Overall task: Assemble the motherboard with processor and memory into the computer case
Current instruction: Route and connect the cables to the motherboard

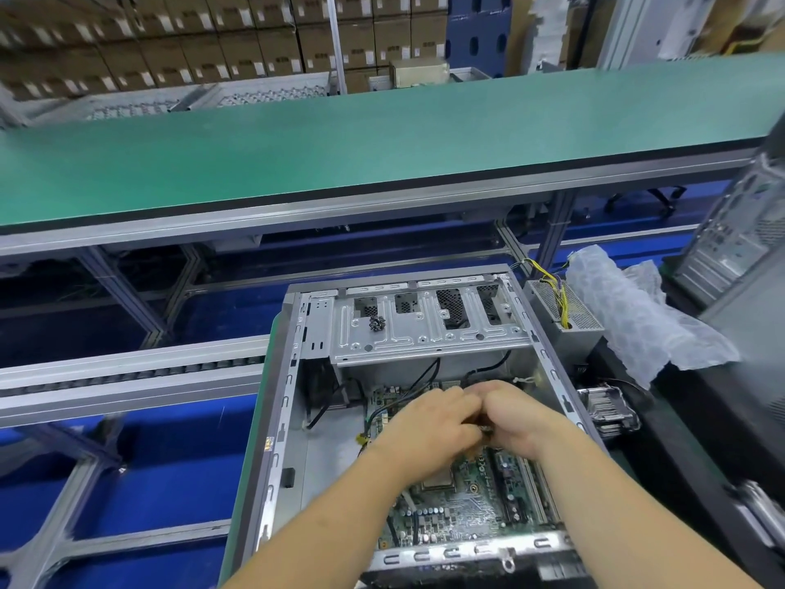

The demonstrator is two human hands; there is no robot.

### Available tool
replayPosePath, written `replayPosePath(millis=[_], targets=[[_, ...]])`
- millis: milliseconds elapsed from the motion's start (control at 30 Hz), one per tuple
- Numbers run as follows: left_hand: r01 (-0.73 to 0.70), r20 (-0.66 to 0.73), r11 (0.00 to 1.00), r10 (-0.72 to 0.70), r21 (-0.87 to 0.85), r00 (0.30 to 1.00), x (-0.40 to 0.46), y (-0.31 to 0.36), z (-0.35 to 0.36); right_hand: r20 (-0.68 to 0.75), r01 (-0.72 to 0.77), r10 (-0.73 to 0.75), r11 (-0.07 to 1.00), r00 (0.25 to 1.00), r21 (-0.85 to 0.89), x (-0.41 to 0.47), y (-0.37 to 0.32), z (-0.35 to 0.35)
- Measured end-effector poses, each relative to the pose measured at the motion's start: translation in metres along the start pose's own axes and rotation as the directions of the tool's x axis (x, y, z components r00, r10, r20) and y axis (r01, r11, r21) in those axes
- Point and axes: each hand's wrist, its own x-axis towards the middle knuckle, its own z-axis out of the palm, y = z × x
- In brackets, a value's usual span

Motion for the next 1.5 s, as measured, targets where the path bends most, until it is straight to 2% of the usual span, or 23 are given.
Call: replayPosePath(millis=[67,167,267,433,533,600,700,767,800,833,900,933,967,1033,1100,1233,1300,1500], targets=[[0.013,0.027,1.0,-0.013,0.017,1.0,-0.001,0.001,-0.002,-0.015,0.015,-0.015,1.0,1.0,0.012,0.001,0.0,-0.002],[0.049,0.139,0.997,-0.056,0.052,0.989,-0.006,0.0,-0.008,0.01,0.04,-0.04,0.998,0.999,0.043,0.001,0.002,-0.005],[0.076,0.221,0.993,-0.094,0.09,0.971,-0.01,-0.003,-0.013,0.039,0.053,-0.052,0.998,0.998,-0.021,-0.003,0.002,-0.006],[-0.029,0.226,0.984,-0.012,0.177,0.974,-0.008,0.001,-0.012,0.029,0.046,-0.044,0.997,0.999,-0.055,-0.007,-0.001,-0.003],[-0.03,0.222,0.982,-0.013,0.187,0.975,-0.007,0.002,-0.012,0.015,0.02,-0.019,0.997,1.0,-0.074,-0.012,-0.003,-0.002],[-0.034,0.248,0.985,-0.009,0.17,0.969,-0.008,0.003,-0.011,-0.049,0.007,-0.02,0.967,0.999,-0.255,-0.016,-0.006,0.001],[-0.041,0.291,0.993,0.008,0.109,0.957,-0.007,0.005,-0.006,-0.11,0.095,-0.206,0.779,0.972,-0.619,-0.022,-0.016,0.001],[-0.022,0.268,0.997,0.003,0.068,0.963,-0.002,0.01,-0.003,-0.111,0.254,-0.401,0.747,0.909,-0.614,-0.029,-0.033,-0.003],[-0.013,0.255,0.999,0.004,0.036,0.967,0.001,0.013,-0.001,-0.146,0.336,-0.505,0.736,0.851,-0.587,-0.033,-0.043,-0.01],[-0.01,0.251,1.0,0.013,-0.012,0.968,0.005,0.017,0.001,-0.205,0.394,-0.616,0.689,0.761,-0.608,-0.036,-0.053,-0.018],[-0.016,0.289,0.993,0.048,-0.113,0.956,0.012,0.025,0.003,-0.302,0.381,-0.764,0.571,0.57,-0.727,-0.038,-0.065,-0.04],[-0.015,0.329,0.989,0.062,-0.145,0.942,0.015,0.029,0.005,-0.323,0.329,-0.79,0.535,0.521,-0.778,-0.036,-0.064,-0.052],[-0.01,0.375,0.987,0.07,-0.159,0.925,0.017,0.032,0.006,-0.325,0.257,-0.788,0.509,0.523,-0.821,-0.033,-0.059,-0.062],[0.005,0.454,0.987,0.07,-0.16,0.888,0.022,0.034,0.006,-0.296,0.143,-0.729,0.474,0.618,-0.869,-0.025,-0.043,-0.074],[0.026,0.494,0.984,0.065,-0.174,0.867,0.033,0.036,0.004,-0.306,0.14,-0.667,0.528,0.679,-0.838,-0.022,-0.033,-0.074],[0.107,0.527,0.968,0.03,-0.227,0.849,0.063,0.043,0.006,-0.332,0.094,-0.666,0.518,0.668,-0.85,-0.018,-0.032,-0.071],[0.139,0.539,0.961,0.013,-0.241,0.842,0.074,0.051,0.012,-0.35,0.111,-0.658,0.552,0.667,-0.826,-0.02,-0.033,-0.071],[0.259,0.502,0.906,-0.061,-0.334,0.863,0.072,0.059,0.035,-0.342,0.105,-0.652,0.545,0.676,-0.832,-0.019,-0.034,-0.071]])
